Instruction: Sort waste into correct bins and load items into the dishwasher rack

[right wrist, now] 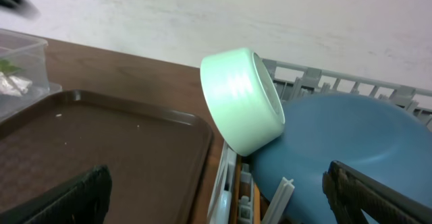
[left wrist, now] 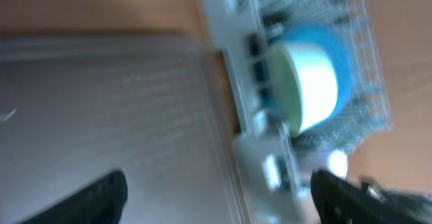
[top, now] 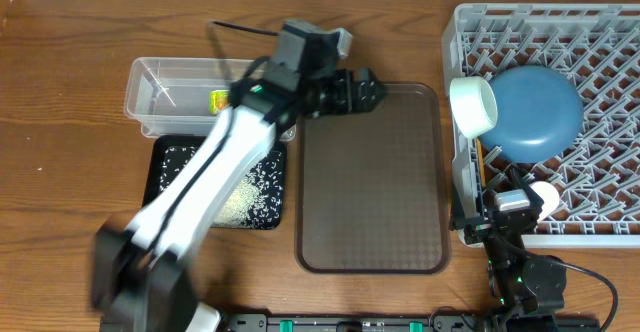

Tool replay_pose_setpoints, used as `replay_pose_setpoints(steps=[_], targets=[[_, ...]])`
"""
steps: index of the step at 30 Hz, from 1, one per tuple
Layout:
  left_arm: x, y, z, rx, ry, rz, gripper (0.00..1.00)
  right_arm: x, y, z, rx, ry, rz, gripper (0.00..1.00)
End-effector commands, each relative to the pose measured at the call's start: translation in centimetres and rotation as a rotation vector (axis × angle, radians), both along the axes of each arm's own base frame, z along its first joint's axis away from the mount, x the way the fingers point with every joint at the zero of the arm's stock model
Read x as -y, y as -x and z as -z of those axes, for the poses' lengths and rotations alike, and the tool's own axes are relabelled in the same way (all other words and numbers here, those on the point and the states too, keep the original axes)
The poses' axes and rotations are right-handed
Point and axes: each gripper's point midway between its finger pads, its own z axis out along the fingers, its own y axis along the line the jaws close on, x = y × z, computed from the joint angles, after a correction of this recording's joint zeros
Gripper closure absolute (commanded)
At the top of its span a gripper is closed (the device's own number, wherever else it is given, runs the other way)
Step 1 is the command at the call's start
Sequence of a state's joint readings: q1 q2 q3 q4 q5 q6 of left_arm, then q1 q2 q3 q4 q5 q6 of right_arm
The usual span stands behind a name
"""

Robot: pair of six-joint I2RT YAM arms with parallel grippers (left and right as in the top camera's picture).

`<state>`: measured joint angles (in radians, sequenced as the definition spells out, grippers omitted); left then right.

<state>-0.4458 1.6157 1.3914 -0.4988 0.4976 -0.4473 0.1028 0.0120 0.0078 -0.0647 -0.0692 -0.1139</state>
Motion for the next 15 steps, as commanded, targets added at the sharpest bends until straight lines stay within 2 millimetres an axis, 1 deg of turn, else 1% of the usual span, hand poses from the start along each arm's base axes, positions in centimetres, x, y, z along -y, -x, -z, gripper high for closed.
replay_pose_setpoints(steps=[1,4,6,7,8,9,11,13,15], targets=[[-7.2,0.4,-2.7,0.205,-0.336,-0.132,0.11,0.4,0.0,0.0,0.002,0.004,0.017,0.01],[-12.0,3.8,-4.5,0.205,-0.480,-0.228,0.11,0.4,0.0,0.0,0.002,0.004,0.017,0.01],[-13.7,6.2,-5.5,0.197,-0.510,-0.242,0.11,0.4,0.0,0.0,0.002,0.004,0.017,0.01],[-14.2,7.2,-5.7,0.187,-0.516,-0.239,0.11,0.4,0.0,0.0,0.002,0.004,0.017,0.01],[-15.2,8.4,-6.0,0.183,-0.539,-0.251,0.02,0.4,0.0,0.0,0.002,0.004,0.017,0.01],[-16.7,9.0,-6.5,0.199,-0.588,-0.293,0.02,0.4,0.0,0.0,0.002,0.004,0.017,0.01],[-18.6,10.5,-7.3,0.213,-0.638,-0.334,0.02,0.4,0.0,0.0,0.002,0.004,0.017,0.01],[-19.7,12.4,-7.5,0.201,-0.655,-0.333,0.02,0.4,0.0,0.0,0.002,0.004,0.017,0.01],[-20.7,13.7,-7.9,0.204,-0.677,-0.349,0.02,0.4,0.0,0.0,0.002,0.004,0.017,0.01]])
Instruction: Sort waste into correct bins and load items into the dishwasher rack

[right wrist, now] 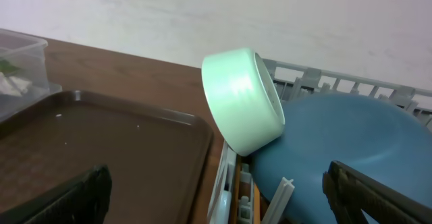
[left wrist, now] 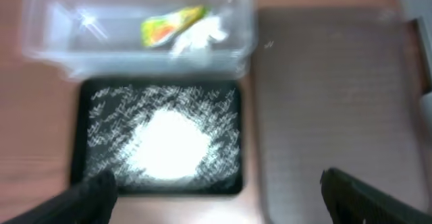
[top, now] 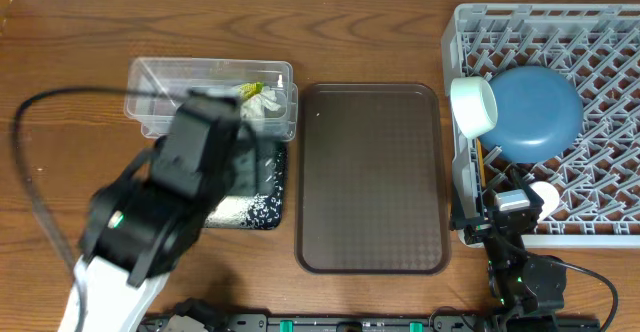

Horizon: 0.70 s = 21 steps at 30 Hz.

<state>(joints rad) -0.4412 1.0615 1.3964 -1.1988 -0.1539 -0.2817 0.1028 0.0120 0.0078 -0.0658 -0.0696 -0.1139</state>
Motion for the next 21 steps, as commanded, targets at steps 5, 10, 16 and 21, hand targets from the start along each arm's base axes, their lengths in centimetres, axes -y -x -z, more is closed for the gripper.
replay_pose_setpoints(steps=[5,10,16,21], targets=[[-4.5,2.1,-2.7,0.136,-0.114,-0.104,0.02,0.4,0.0,0.0,0.003,0.004,0.017,0.01],[-5.6,1.4,-3.7,0.255,-0.146,-0.124,0.02,0.4,0.0,0.0,0.003,0.004,0.017,0.01],[-6.4,-1.0,-4.5,0.523,-0.033,-0.199,0.02,0.4,0.0,0.0,0.003,0.004,0.017,0.01],[-7.0,-1.0,-2.7,0.663,0.062,-0.214,0.02,0.4,0.0,0.0,0.003,0.004,0.017,0.01]])
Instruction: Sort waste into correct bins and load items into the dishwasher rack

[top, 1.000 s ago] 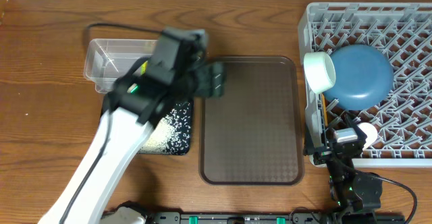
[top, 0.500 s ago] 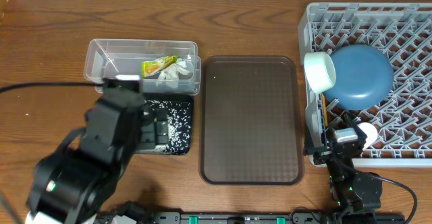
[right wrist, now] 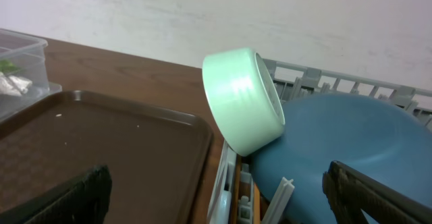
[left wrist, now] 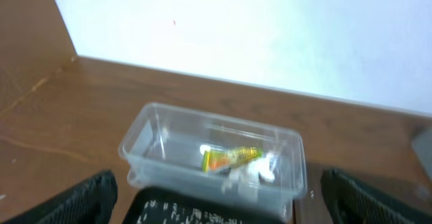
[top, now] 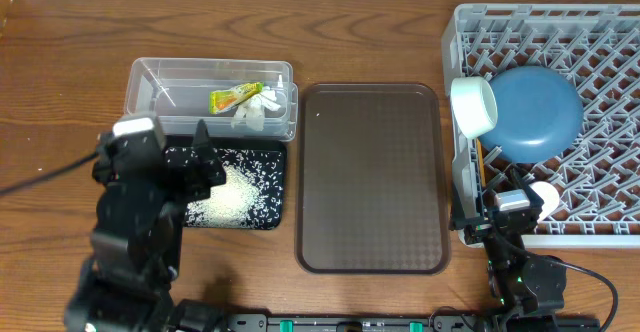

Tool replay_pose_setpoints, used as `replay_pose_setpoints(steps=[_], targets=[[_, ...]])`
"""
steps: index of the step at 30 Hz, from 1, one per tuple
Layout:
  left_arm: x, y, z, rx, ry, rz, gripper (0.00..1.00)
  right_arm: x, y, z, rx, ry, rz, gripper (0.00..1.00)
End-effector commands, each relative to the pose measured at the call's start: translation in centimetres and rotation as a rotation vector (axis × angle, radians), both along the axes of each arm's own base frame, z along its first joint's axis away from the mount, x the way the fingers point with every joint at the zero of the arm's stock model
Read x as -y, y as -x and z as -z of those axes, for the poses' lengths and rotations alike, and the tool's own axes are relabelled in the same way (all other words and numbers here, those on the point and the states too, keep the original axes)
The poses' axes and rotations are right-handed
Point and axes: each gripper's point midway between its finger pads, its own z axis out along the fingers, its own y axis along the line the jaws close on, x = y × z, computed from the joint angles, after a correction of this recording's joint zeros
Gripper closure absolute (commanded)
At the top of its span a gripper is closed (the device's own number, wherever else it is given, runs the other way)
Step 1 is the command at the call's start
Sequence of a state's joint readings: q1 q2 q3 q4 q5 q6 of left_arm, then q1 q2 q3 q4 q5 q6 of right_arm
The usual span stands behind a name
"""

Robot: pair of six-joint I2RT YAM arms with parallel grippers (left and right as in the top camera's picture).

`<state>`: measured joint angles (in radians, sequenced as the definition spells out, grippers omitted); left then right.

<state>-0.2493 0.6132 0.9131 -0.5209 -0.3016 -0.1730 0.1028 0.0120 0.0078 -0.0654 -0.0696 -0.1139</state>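
Observation:
A clear plastic bin (top: 165,92) holds a yellow-green wrapper (top: 235,97) and crumpled white paper (top: 258,112); both also show in the clear bin (left wrist: 202,150) in the left wrist view. In front of it lies a black tray of white rice (top: 250,187). My left gripper (top: 205,157) stands open and empty over that tray's left part. The grey dishwasher rack (top: 600,32) holds a blue bowl (top: 537,112) and a pale green cup (top: 473,105). My right gripper (right wrist: 223,207) is open and empty, low by the rack's front left corner.
A bare brown serving tray (top: 372,177) lies between the bins and the rack. A white utensil end (top: 545,197) shows in the rack's front. The wall runs along the table's far edge.
My left arm has drawn back toward the front left, its camera now looking low at the clear bin instead of straight down on the black tray. The right arm has not moved.
My left gripper was open at the brown tray's far left corner, beside the clear bin. Then it hung open above the black tray and bin. Now it sits low at the front left, still open. The rack's contents and right arm stayed as they were.

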Motion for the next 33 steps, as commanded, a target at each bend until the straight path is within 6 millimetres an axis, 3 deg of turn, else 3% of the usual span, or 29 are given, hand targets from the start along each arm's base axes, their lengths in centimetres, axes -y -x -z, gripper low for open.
replay_pose_setpoints(steps=[1,6,11,18,26,33], targets=[[-0.3,0.8,1.8,0.054,0.013,0.026,0.02,0.4,0.0,0.0,0.003,0.004,0.017,0.01],[-1.6,1.9,4.9,0.131,0.031,-0.009,0.02,0.4,0.0,0.0,0.002,0.004,0.017,0.01],[-2.1,2.6,9.4,0.152,0.034,-0.027,0.02,0.4,0.0,0.0,0.003,0.004,0.017,0.01],[-1.5,1.8,14.2,0.194,0.045,0.000,0.02,0.4,0.0,0.0,0.002,0.004,0.017,0.01],[-1.3,0.7,17.1,0.205,0.049,0.007,0.02,0.4,0.0,0.0,0.002,0.004,0.017,0.01],[-0.8,0.7,17.5,0.190,0.049,0.026,0.02,0.4,0.0,0.0,0.003,0.004,0.017,0.01]])
